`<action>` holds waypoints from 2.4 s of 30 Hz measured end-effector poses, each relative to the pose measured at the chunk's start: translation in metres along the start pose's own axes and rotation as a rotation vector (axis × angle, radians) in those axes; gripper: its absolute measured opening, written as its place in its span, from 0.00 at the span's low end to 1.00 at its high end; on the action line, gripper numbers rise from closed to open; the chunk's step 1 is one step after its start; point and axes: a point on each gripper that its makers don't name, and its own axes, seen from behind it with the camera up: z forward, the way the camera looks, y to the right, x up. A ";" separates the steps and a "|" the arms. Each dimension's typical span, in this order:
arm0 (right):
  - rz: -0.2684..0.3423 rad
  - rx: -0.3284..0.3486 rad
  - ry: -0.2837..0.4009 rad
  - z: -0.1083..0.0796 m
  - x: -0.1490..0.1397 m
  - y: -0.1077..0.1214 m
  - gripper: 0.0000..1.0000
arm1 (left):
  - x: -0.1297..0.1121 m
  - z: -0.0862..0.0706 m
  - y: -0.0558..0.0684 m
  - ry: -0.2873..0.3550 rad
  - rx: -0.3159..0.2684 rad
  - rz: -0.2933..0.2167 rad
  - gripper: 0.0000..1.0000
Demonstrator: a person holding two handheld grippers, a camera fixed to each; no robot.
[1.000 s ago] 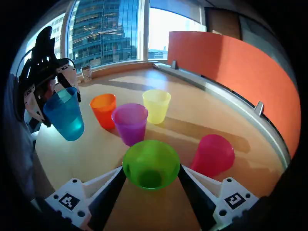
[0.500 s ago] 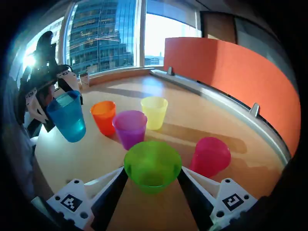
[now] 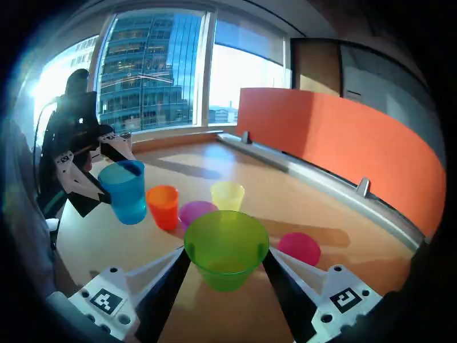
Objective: Pour water
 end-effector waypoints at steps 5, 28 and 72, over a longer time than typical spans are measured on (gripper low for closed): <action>-0.002 -0.014 0.057 -0.011 0.020 -0.005 0.90 | 0.010 -0.002 -0.006 0.033 0.017 -0.015 0.87; 0.004 -0.075 0.291 -0.038 0.101 -0.010 0.90 | 0.053 -0.009 -0.027 0.138 0.072 -0.017 0.87; 0.015 0.000 0.336 -0.028 0.126 -0.037 0.90 | 0.151 -0.033 -0.061 0.246 0.204 0.276 0.87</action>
